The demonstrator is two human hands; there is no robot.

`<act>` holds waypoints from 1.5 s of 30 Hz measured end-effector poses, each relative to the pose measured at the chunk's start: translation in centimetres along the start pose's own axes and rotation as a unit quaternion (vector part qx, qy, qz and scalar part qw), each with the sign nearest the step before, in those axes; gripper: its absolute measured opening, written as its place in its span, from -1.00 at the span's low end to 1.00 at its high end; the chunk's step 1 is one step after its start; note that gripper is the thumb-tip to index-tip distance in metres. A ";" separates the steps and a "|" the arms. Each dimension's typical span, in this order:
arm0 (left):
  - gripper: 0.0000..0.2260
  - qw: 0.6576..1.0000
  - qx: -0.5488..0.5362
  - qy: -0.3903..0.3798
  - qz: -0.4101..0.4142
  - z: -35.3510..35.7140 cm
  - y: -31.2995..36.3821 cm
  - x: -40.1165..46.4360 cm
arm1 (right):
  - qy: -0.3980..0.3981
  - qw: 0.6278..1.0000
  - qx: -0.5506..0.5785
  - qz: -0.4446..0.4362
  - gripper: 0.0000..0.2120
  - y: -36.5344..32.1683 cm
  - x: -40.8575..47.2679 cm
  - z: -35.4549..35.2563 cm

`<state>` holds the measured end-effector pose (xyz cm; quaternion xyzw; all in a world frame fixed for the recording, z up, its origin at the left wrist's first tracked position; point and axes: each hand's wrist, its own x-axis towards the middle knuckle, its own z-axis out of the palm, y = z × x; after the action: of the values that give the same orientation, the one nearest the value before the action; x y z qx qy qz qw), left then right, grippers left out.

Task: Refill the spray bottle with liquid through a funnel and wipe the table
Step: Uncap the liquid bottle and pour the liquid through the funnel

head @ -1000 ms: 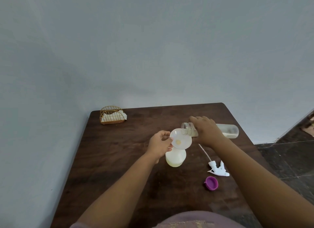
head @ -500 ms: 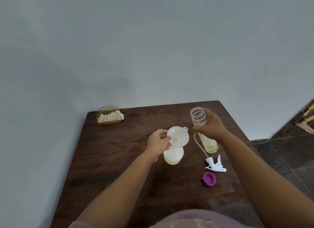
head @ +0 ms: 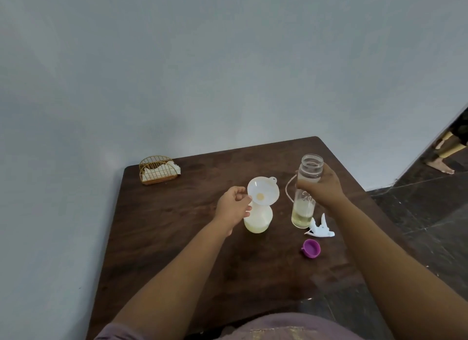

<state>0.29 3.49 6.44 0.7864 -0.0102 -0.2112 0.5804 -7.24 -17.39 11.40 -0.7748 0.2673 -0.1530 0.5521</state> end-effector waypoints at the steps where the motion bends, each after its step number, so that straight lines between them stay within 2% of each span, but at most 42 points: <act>1: -0.68 1.000 0.001 -0.001 -0.005 -0.1 -0.2 -0.1 | 0.007 1.000 0.003 0.006 -0.66 0.4 -0.4 0.1; 8: -0.75 1.000 0.023 -0.001 -0.007 -0.9 -2.2 -2.1 | 0.033 0.999 -0.005 -0.006 -0.65 3.3 -4.0 2.4; 12: -0.80 0.998 0.064 -0.001 -0.009 -0.7 -4.5 -3.4 | 0.011 1.000 -0.005 -0.011 -0.57 5.4 -6.3 4.4; 17: -0.63 0.998 0.050 -0.049 0.007 -0.4 -6.4 -5.8 | -0.051 0.998 -0.020 -0.018 -0.42 6.8 -8.8 7.7; 20: -0.48 0.995 0.032 -0.080 0.041 -0.6 -7.5 -7.1 | -0.094 0.994 -0.022 -0.041 -0.43 6.3 -10.1 9.7; 22: -0.45 0.996 0.035 -0.059 0.052 -0.9 -8.1 -7.5 | -0.133 0.986 -0.040 -0.095 -0.48 5.6 -10.5 11.2; 25: -0.57 0.997 0.040 0.015 0.057 -1.7 -8.0 -8.2 | -0.169 0.973 -0.068 -0.144 -0.52 4.6 -10.8 13.1; 29: -0.63 0.995 0.038 0.080 0.053 -3.2 -8.3 -7.9 | -0.237 0.953 -0.070 -0.176 -0.32 4.5 -9.8 14.5; 31: -0.63 0.994 0.036 0.098 0.040 -4.0 -8.5 -7.4 | -0.253 0.953 -0.071 -0.151 -0.25 4.7 -9.3 14.6; 32: -0.62 0.993 0.029 0.106 0.034 -4.3 -8.5 -7.1 | -0.244 0.957 -0.078 -0.137 -0.30 4.9 -9.1 14.3; 35: -0.62 0.991 0.015 0.128 0.033 -5.1 -8.7 -6.1 | -0.163 0.968 -0.135 -0.136 -0.63 6.7 -8.6 12.5; 38: -0.64 0.991 0.017 0.127 0.030 -5.4 -8.7 -5.1 | -0.095 0.953 -0.259 -0.126 -0.79 9.7 -7.8 9.6; 40: -0.64 0.991 0.037 0.120 0.037 -5.4 -9.0 -4.5 | -0.072 0.935 -0.338 -0.075 -0.78 11.1 -7.6 7.6; 42: -0.62 0.991 0.058 0.116 0.045 -5.2 -9.3 -3.8 | -0.042 0.913 -0.404 -0.037 -0.68 12.0 -7.7 6.0; 45: -0.55 0.989 0.088 0.114 0.037 -4.8 -9.5 -3.3 | -0.017 0.889 -0.458 -0.006 -0.58 12.9 -8.0 4.2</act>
<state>-3.23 11.78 -0.05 0.8522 0.0081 -0.0967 0.5141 -14.66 -12.71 -1.70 -0.9457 0.2935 -0.0042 0.1397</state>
